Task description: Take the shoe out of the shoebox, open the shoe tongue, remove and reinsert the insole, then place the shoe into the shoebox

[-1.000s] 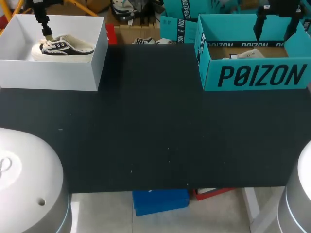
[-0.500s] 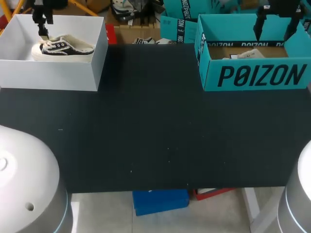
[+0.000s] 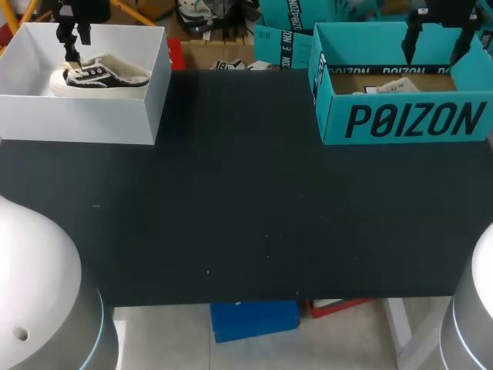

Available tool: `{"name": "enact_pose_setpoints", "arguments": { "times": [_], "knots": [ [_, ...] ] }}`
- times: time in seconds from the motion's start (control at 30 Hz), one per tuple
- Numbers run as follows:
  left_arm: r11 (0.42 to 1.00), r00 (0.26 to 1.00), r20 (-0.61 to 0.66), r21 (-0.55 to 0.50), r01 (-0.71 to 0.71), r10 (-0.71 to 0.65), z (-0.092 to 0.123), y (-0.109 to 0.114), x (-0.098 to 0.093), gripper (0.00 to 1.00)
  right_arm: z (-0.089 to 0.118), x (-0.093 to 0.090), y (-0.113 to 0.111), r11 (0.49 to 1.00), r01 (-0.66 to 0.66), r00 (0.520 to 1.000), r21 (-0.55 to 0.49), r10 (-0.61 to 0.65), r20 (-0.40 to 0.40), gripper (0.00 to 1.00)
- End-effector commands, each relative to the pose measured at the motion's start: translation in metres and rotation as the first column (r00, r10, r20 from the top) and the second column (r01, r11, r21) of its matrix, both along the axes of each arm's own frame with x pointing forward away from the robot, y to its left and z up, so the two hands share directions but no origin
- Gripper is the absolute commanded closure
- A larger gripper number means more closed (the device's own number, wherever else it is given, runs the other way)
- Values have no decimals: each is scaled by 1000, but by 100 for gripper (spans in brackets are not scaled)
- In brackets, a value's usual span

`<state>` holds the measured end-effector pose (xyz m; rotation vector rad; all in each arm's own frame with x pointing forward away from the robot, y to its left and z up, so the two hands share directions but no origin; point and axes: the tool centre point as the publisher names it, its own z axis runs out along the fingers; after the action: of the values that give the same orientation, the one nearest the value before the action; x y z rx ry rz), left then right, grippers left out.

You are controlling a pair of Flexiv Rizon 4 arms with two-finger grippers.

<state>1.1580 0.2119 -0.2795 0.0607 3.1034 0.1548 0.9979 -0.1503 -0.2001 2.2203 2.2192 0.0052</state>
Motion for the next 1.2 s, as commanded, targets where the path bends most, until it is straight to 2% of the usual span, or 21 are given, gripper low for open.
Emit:
{"name": "enact_pose_setpoints", "arguments": {
  "times": [0.03,0.5,0.93,1.2],
  "knots": [
    [1000,1000,-26,-2,6,-6,-14,-7,21,0,0,1,0,1000,0,1000,0,0,-1,0],
    [999,998,-41,0,55,-55,-56,-31,21,0,0,1,0,1000,0,1000,0,0,-1,0],
    [999,997,-53,-2,49,-49,-75,-33,13,0,0,1,0,1000,0,1000,0,0,-1,0],
    [1000,999,-46,5,28,-28,-89,-29,17,0,0,1,0,1000,0,1000,0,0,-1,0]
  ]
}}
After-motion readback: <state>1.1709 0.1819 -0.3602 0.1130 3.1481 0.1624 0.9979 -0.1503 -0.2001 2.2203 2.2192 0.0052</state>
